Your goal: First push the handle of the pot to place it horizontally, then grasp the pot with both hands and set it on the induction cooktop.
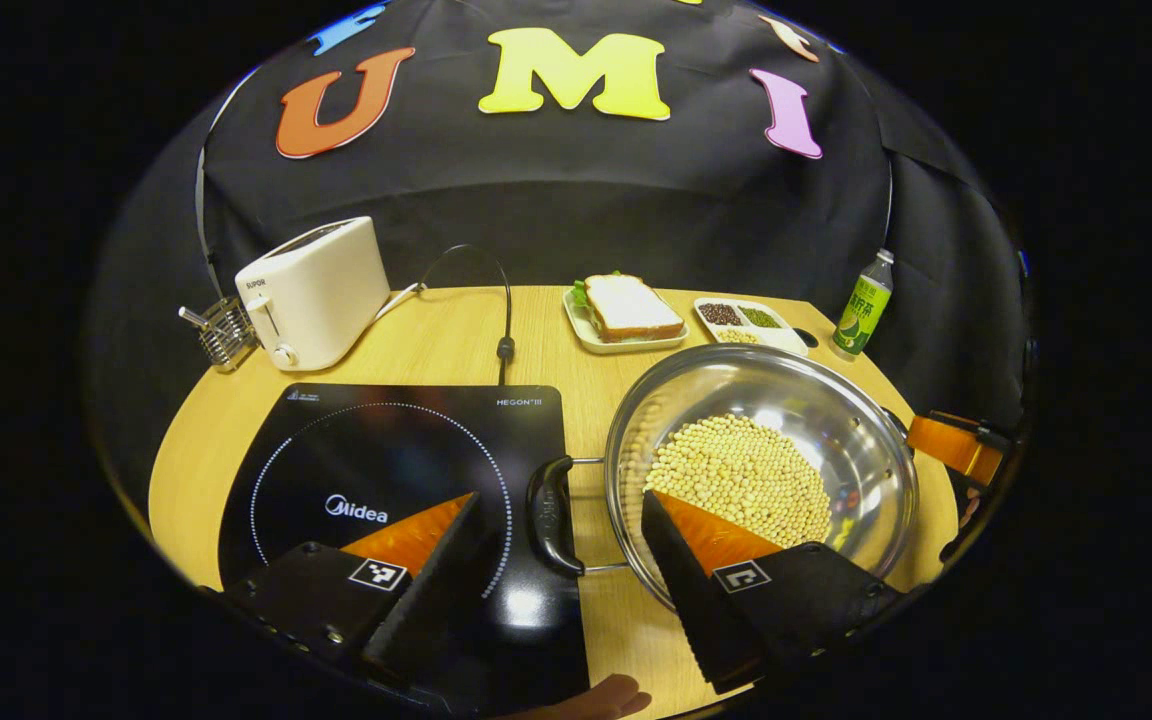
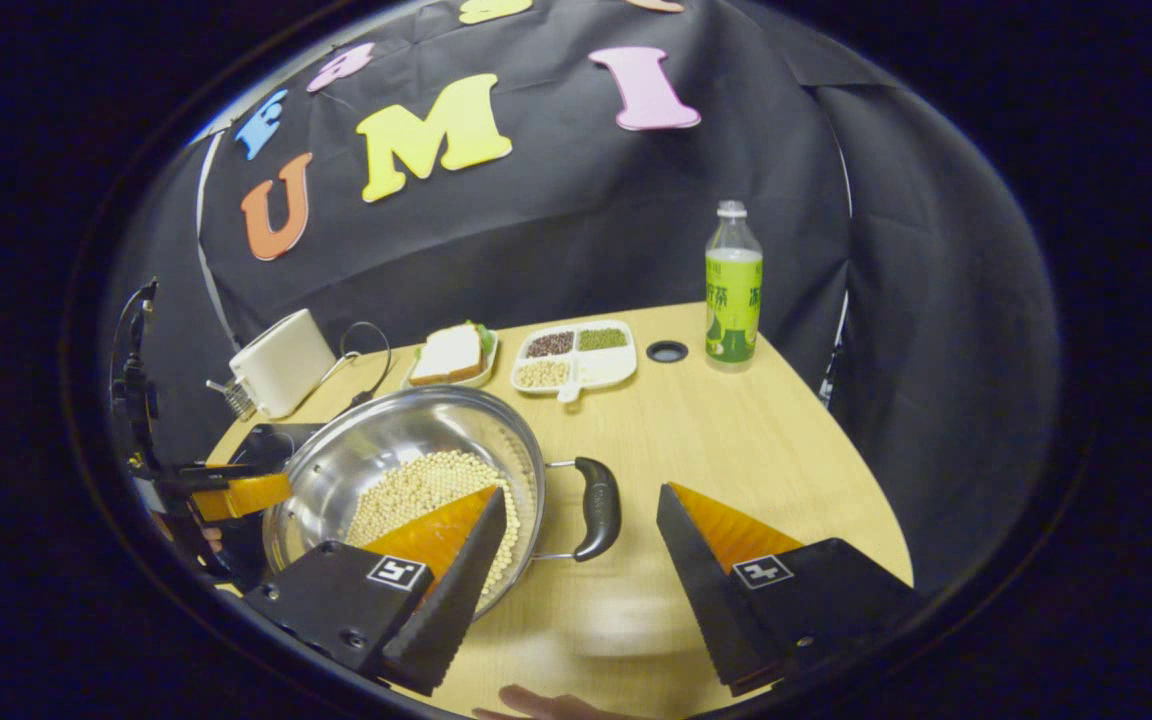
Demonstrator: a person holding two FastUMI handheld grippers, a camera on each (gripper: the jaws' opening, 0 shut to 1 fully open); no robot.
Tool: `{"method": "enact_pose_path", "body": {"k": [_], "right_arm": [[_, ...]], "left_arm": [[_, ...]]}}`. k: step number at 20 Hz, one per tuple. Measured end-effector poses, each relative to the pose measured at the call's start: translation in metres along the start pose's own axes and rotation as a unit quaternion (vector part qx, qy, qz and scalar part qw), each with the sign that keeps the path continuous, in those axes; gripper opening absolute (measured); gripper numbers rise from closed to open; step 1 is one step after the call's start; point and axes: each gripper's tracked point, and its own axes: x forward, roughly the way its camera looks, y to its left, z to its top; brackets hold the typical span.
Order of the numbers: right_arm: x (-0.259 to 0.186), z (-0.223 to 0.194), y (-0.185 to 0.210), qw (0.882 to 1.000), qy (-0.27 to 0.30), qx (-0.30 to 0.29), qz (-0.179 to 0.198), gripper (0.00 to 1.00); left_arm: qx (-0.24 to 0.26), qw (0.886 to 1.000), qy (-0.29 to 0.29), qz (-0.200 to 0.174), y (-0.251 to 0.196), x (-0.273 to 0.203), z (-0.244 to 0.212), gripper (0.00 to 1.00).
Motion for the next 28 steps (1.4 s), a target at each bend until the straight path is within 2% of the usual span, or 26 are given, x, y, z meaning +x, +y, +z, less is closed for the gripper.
{"method": "enact_pose_path", "body": {"k": [1,3,5,6,7,9,10,11,12,14,17,20,21,22,24,25,26,28], "right_arm": [[0.006,-0.005,-0.001,1.0,0.009,0.004,-0.001,0.96],[0.02,-0.008,-0.004,1.0,0.018,0.006,-0.01,0.93],[0.027,-0.011,0.0,1.0,0.023,0.006,-0.003,0.94],[0.032,-0.015,0.0,0.999,0.032,0.008,-0.005,0.93],[0.037,-0.02,-0.001,0.999,0.041,0.01,-0.006,0.87],[0.044,-0.024,0.0,0.999,0.052,0.01,-0.006,0.85],[0.046,-0.022,0.0,0.999,0.05,0.01,-0.007,0.8],[0.046,-0.021,0.002,0.999,0.048,0.011,-0.006,0.8],[0.046,-0.021,0.001,0.999,0.05,0.012,-0.011,0.72],[0.045,-0.023,0.0,0.998,0.058,0.013,-0.021,0.68],[0.04,-0.024,-0.001,0.998,0.061,0.02,-0.028,0.65],[0.028,-0.027,-0.004,0.997,0.065,0.029,-0.037,0.65],[0.023,-0.028,-0.005,0.997,0.065,0.032,-0.039,0.63],[0.017,-0.027,-0.005,0.997,0.064,0.032,-0.042,0.63],[0.003,-0.024,-0.006,0.997,0.057,0.026,-0.049,0.63],[-0.005,-0.023,-0.006,0.997,0.054,0.025,-0.051,0.63],[-0.013,-0.02,-0.005,0.997,0.051,0.024,-0.054,0.63],[-0.032,-0.014,-0.001,0.997,0.043,0.023,-0.057,0.63]], "left_arm": [[0.003,1.0,0.004,0.006,0.003,0.002,-0.001,0.95],[0.005,1.0,0.016,0.017,0.006,0.007,-0.007,0.95],[0.018,0.999,0.018,0.033,0.007,0.012,-0.006,0.95],[0.021,0.999,0.018,0.028,0.004,0.015,-0.005,0.93],[0.019,0.999,0.021,0.03,0.002,0.016,-0.006,0.92],[0.021,0.999,0.026,0.04,0.004,0.018,-0.005,0.92],[0.023,0.998,0.03,0.043,0.005,0.02,-0.005,0.89],[0.023,0.999,0.028,0.037,0.001,0.02,-0.004,0.81],[0.022,0.999,0.03,0.034,0.0,0.02,-0.004,0.79],[0.023,0.999,0.033,0.032,-0.001,0.017,-0.005,0.64],[0.019,0.999,0.038,0.027,-0.001,0.019,-0.009,0.59],[0.027,0.999,0.034,0.019,-0.006,0.011,-0.011,0.59],[0.025,0.999,0.031,0.015,-0.01,0.008,-0.013,0.66],[0.027,0.999,0.026,0.011,-0.012,0.004,-0.012,0.57],[0.031,0.999,0.019,0.007,-0.013,-0.005,-0.011,0.57],[0.031,0.999,0.016,0.004,-0.014,-0.01,-0.011,0.66],[0.032,0.999,0.012,0.002,-0.015,-0.016,-0.009,0.57],[0.033,0.999,0.002,-0.002,-0.016,-0.031,-0.003,0.57]]}}
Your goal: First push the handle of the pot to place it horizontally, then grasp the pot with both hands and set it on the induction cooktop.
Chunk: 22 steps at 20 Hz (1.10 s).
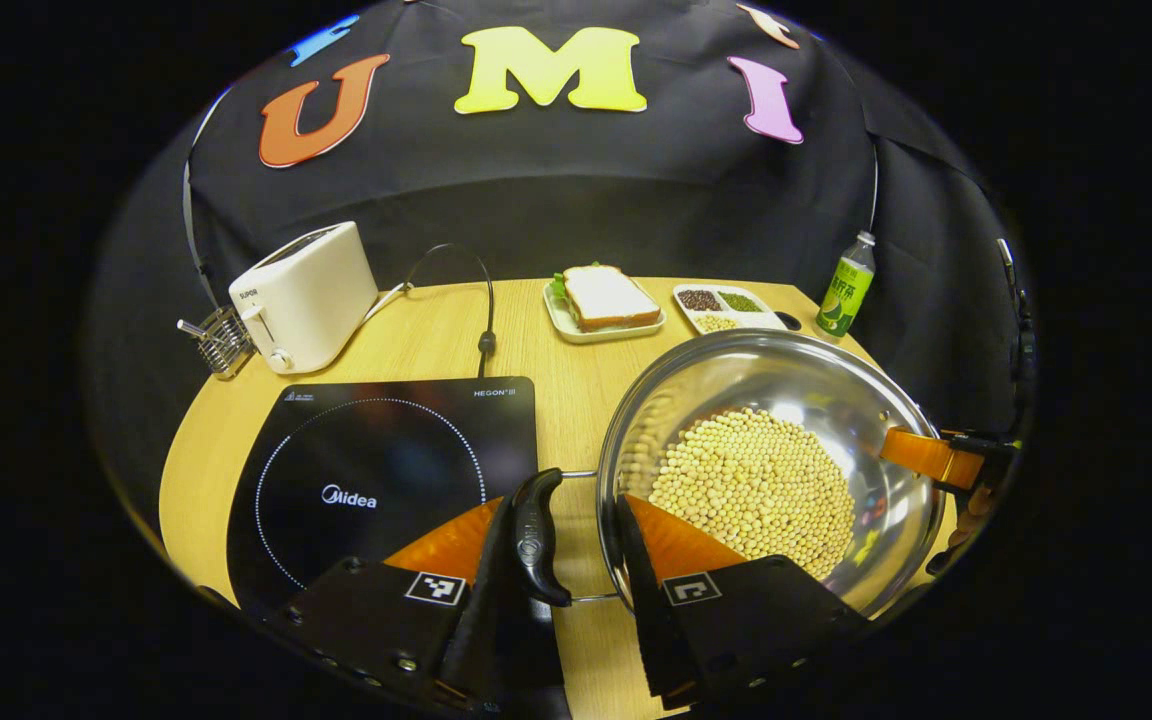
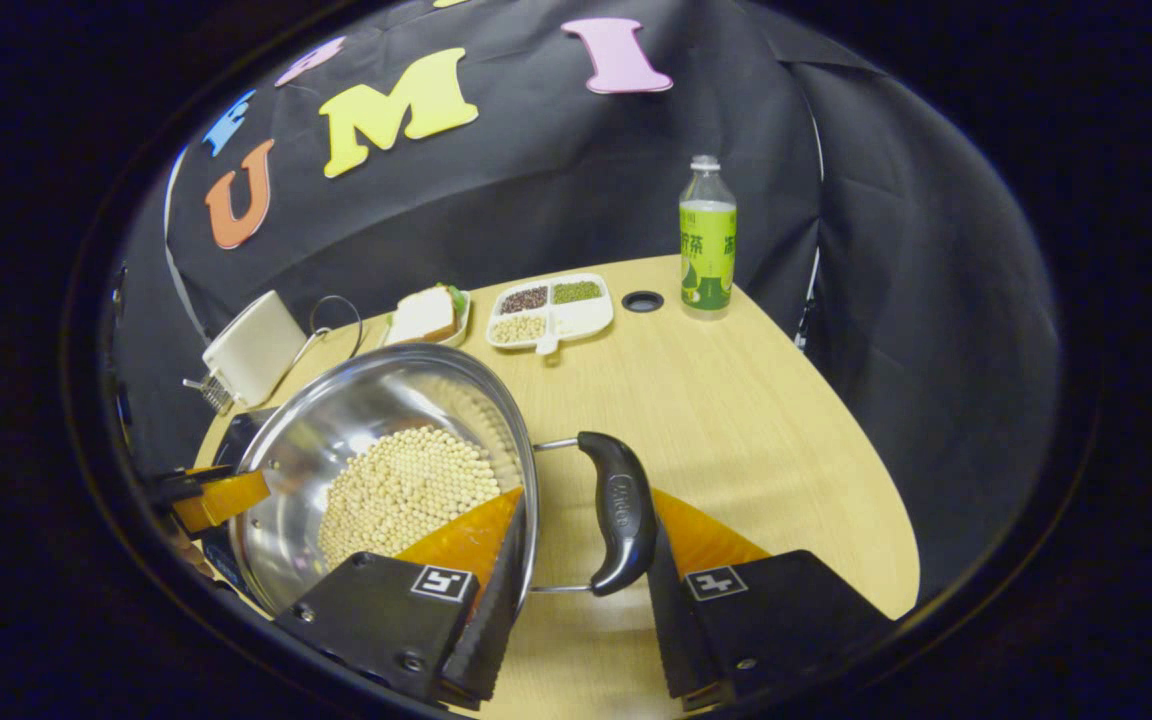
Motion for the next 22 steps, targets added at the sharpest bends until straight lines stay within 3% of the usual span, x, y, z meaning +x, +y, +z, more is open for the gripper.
{"method": "enact_pose_path", "body": {"k": [6,12,22], "right_arm": [[-0.051,0.019,0.028,1.0,-0.021,-0.015,-0.005,0.62],[-0.085,0.033,0.082,0.999,-0.032,-0.035,0.005,0.62],[-0.074,0.033,0.194,0.997,-0.04,-0.046,0.045,0.63]], "left_arm": [[-0.008,0.999,-0.033,0.003,0.021,-0.044,0.019,0.57],[-0.018,0.998,-0.054,0.018,0.063,-0.087,0.034,0.57],[-0.033,0.996,-0.061,0.06,0.168,-0.113,0.043,0.57]]}}
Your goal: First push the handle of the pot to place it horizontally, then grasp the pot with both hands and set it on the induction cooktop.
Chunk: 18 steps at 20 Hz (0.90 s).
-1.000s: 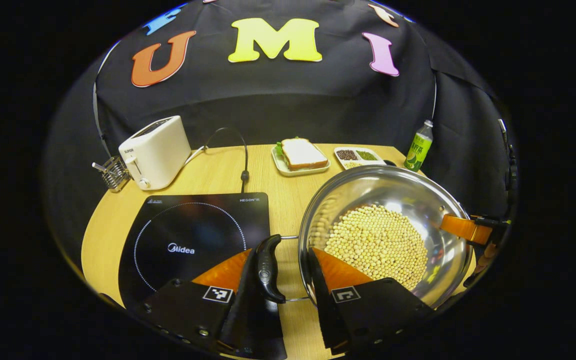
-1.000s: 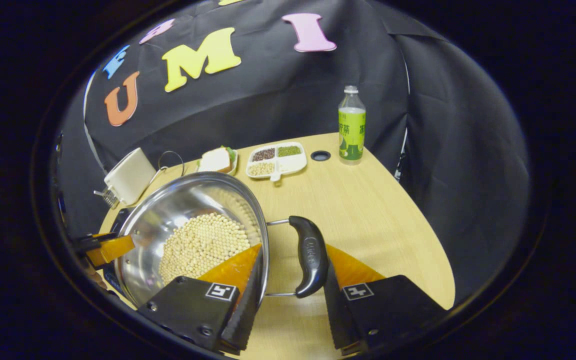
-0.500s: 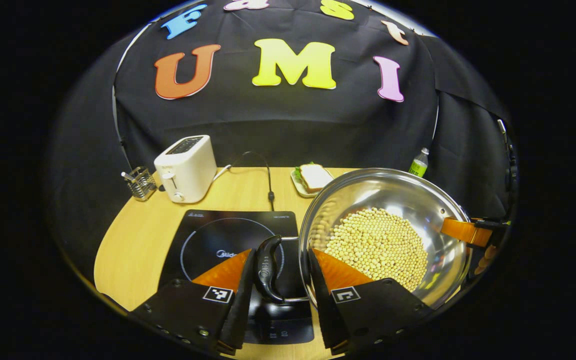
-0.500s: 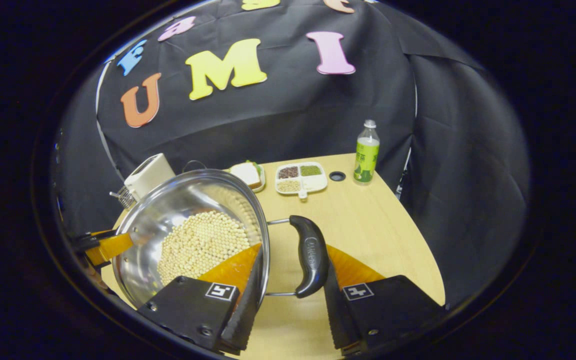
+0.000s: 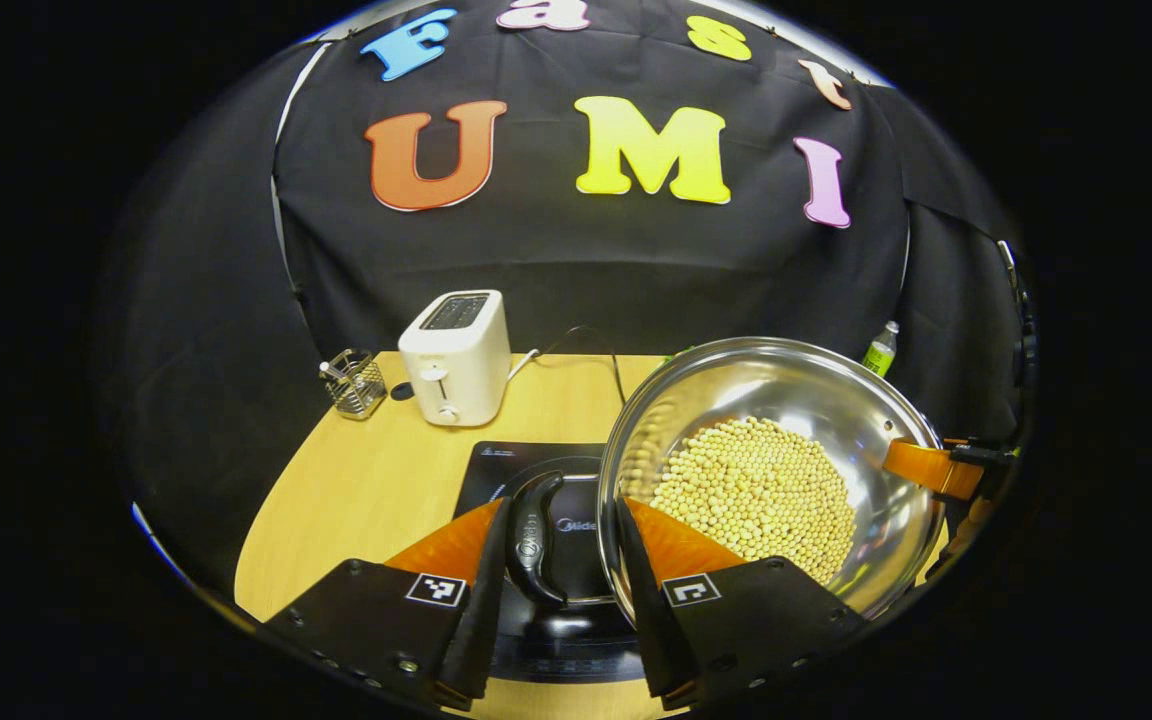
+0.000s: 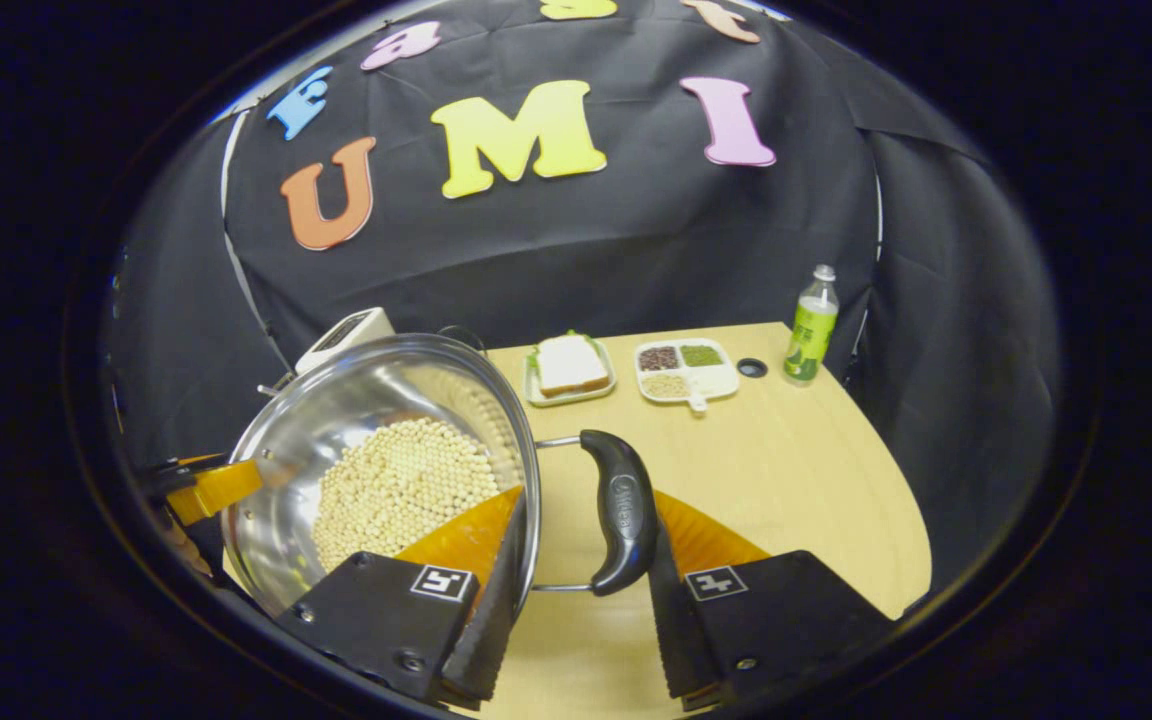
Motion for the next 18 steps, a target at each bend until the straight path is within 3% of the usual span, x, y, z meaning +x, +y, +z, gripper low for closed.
{"method": "enact_pose_path", "body": {"k": [10,18], "right_arm": [[0.071,-0.022,0.074,1.0,0.016,-0.005,0.025,0.63],[0.122,-0.039,0.091,0.999,0.033,-0.004,0.011,0.63]], "left_arm": [[-0.017,0.999,0.006,0.041,0.078,0.039,-0.014,0.57],[-0.016,0.998,0.031,0.046,0.098,0.089,-0.03,0.57]]}}
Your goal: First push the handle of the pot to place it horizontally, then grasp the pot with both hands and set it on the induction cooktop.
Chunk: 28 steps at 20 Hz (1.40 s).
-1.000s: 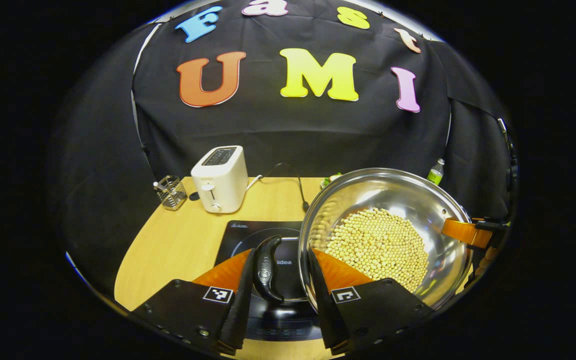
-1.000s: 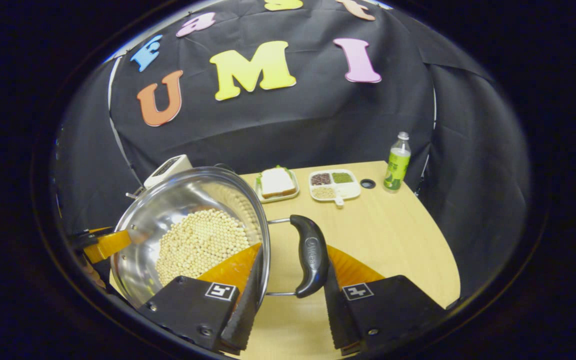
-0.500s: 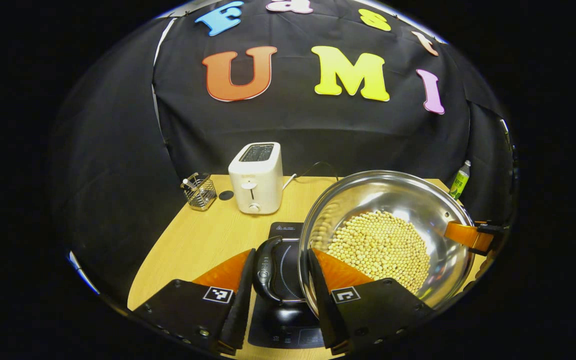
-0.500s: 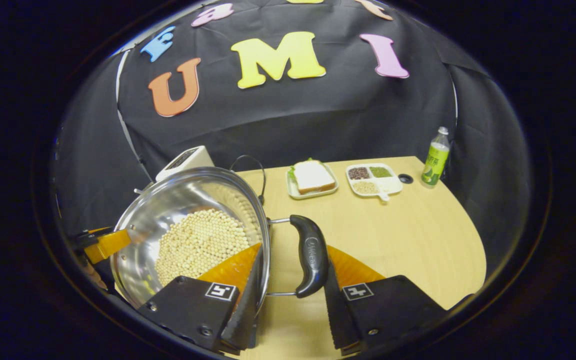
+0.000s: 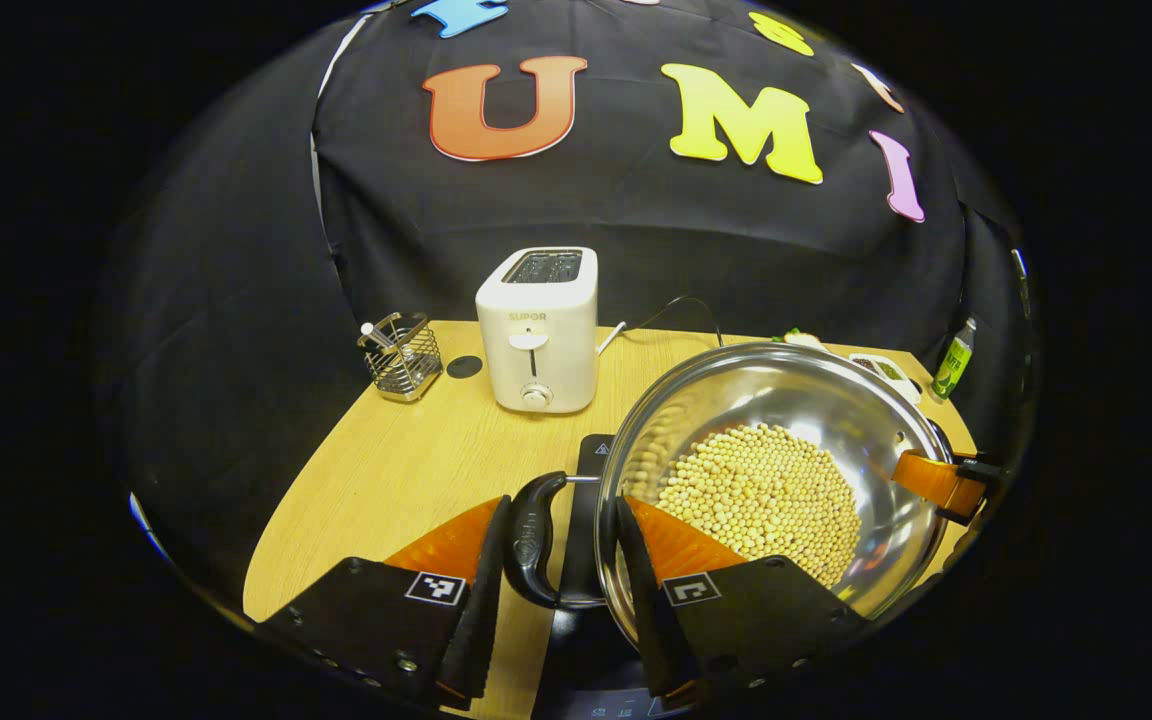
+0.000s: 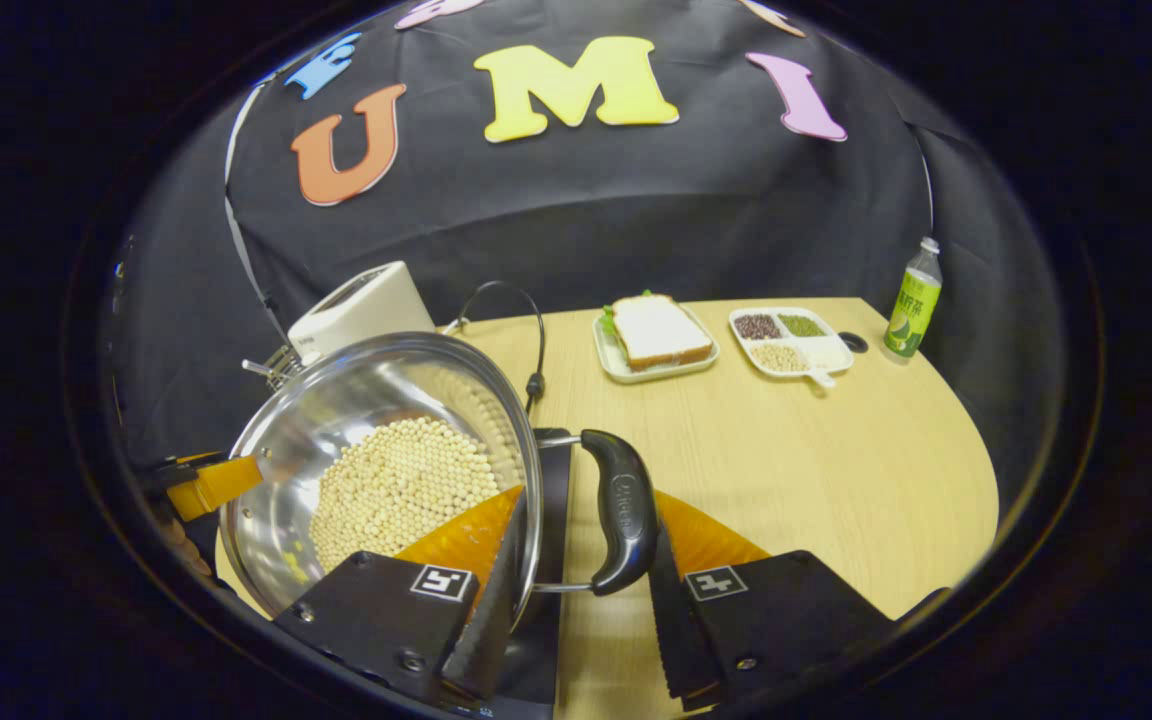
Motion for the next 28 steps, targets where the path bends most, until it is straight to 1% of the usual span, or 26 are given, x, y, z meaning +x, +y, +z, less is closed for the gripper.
{"method": "enact_pose_path", "body": {"k": [1,2,6,9,16,17,18,19,20,21,22,23,25,28], "right_arm": [[0.004,-0.002,0.002,1.0,0.004,0.001,0.0,0.64],[0.008,-0.005,0.003,1.0,0.007,0.001,-0.001,0.63],[0.014,-0.005,0.006,1.0,0.002,0.018,0.008,0.63],[0.015,-0.005,0.006,1.0,-0.005,0.026,0.013,0.63],[0.017,-0.001,0.006,0.999,-0.02,0.031,0.024,0.64],[0.016,0.0,0.003,0.999,-0.024,0.031,0.023,0.65],[0.017,0.003,0.002,0.999,-0.033,0.023,0.024,0.68],[0.017,0.004,-0.001,0.999,-0.038,0.013,0.018,0.7],[0.016,0.004,-0.002,0.999,-0.038,0.008,0.016,0.79],[0.013,0.004,0.0,0.999,-0.04,0.012,0.024,0.82],[0.01,0.004,0.003,0.998,-0.042,0.016,0.033,0.84],[0.006,0.006,0.001,0.998,-0.048,0.015,0.033,0.84],[-0.006,0.01,-0.008,0.998,-0.062,0.007,0.015,0.84],[-0.036,0.02,-0.006,0.996,-0.085,-0.015,0.015,0.84]], "left_arm": [[-0.003,1.0,-0.002,0.002,-0.002,0.004,0.001,0.57],[-0.004,1.0,-0.003,0.005,-0.005,0.007,0.0,0.57],[0.007,1.0,-0.014,0.006,-0.003,0.018,-0.001,0.57],[-0.004,1.0,-0.015,0.001,0.0,0.016,-0.006,0.57],[-0.004,1.0,-0.022,-0.003,0.002,0.012,-0.007,0.57],[-0.003,1.0,-0.026,-0.006,0.004,0.011,-0.007,0.6],[-0.003,0.999,-0.032,-0.009,0.005,0.009,-0.006,0.61],[-0.002,0.999,-0.039,-0.004,0.009,0.007,-0.004,0.62],[-0.004,0.999,-0.052,0.002,0.012,0.003,0.001,0.64],[-0.007,0.998,-0.068,0.006,0.017,0.0,0.008,0.72],[-0.012,0.997,-0.078,0.009,0.02,-0.003,0.013,0.75],[-0.018,0.996,-0.084,0.008,0.02,-0.009,0.013,0.82],[-0.021,0.996,-0.087,0.011,0.022,-0.02,0.013,0.94],[-0.024,0.994,-0.107,0.01,0.016,-0.048,0.02,0.95]]}}
